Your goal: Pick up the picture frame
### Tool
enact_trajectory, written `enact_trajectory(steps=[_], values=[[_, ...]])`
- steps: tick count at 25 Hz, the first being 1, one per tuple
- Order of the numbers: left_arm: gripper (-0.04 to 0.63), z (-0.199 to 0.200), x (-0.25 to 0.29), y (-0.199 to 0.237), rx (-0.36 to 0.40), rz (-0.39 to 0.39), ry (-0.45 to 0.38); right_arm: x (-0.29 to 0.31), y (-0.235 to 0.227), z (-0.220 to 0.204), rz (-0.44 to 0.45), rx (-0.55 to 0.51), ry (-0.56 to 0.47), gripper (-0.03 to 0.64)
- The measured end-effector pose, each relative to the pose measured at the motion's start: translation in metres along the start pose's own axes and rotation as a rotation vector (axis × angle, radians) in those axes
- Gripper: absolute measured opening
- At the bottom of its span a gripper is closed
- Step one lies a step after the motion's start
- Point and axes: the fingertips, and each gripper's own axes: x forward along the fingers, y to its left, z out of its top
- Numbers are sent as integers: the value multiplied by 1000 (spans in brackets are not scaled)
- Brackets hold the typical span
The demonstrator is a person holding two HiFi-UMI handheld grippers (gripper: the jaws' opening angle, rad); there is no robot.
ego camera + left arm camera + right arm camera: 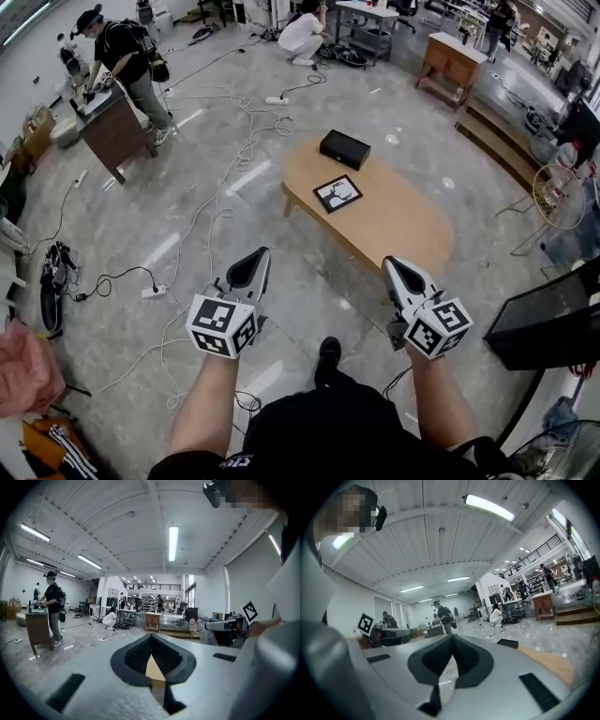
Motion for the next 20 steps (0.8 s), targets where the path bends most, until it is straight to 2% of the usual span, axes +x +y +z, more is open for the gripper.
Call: enact_trajectory(steps=[9, 14, 20], values=[[9, 25, 103, 0, 28, 18, 25, 44, -90, 29, 26, 36, -2, 6], [9, 39, 133, -6, 54, 28, 23, 58, -124, 57, 34, 45, -36, 6], [9, 54, 159, -5, 73, 32, 10, 62, -147, 71, 33, 42, -50, 6]])
